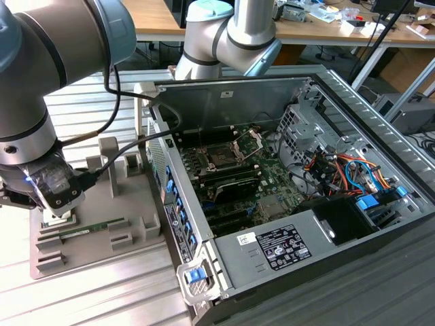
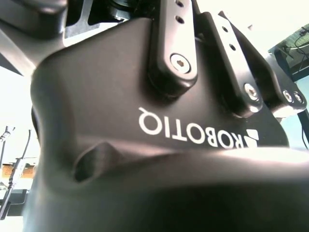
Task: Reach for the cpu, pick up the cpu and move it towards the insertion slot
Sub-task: 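Pick up the cpu and move it towards the insertion slot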
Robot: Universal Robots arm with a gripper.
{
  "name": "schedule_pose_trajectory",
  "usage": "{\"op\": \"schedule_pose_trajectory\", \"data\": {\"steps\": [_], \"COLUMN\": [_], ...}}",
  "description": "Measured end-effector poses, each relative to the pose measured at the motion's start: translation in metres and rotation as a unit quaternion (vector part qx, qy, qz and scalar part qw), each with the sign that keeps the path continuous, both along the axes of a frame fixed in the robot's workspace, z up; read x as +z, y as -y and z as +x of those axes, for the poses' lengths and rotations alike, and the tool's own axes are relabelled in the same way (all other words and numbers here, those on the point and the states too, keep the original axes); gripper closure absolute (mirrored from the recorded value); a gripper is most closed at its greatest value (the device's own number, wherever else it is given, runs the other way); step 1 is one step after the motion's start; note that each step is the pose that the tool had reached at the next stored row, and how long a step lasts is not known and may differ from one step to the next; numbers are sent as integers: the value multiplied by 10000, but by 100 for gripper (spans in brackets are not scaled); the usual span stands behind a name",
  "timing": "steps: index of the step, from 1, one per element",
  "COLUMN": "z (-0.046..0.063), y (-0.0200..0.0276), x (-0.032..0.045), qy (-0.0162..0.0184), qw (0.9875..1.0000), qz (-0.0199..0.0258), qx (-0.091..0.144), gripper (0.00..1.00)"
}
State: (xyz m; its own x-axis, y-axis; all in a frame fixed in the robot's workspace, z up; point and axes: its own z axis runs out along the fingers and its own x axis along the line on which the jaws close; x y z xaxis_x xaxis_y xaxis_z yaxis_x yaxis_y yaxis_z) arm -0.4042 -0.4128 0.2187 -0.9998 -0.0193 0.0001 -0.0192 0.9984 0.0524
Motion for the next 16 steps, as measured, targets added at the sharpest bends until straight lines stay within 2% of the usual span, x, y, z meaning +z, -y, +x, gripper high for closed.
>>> {"op": "schedule_pose_trajectory", "data": {"steps": [7,16], "z": [-48,-59], "y": [-38,-49], "x": [-33,-111], "qy": [-1,0], "qw": [10000,10000], "qz": [0,0], "qx": [0,0], "gripper": [90,90]}}
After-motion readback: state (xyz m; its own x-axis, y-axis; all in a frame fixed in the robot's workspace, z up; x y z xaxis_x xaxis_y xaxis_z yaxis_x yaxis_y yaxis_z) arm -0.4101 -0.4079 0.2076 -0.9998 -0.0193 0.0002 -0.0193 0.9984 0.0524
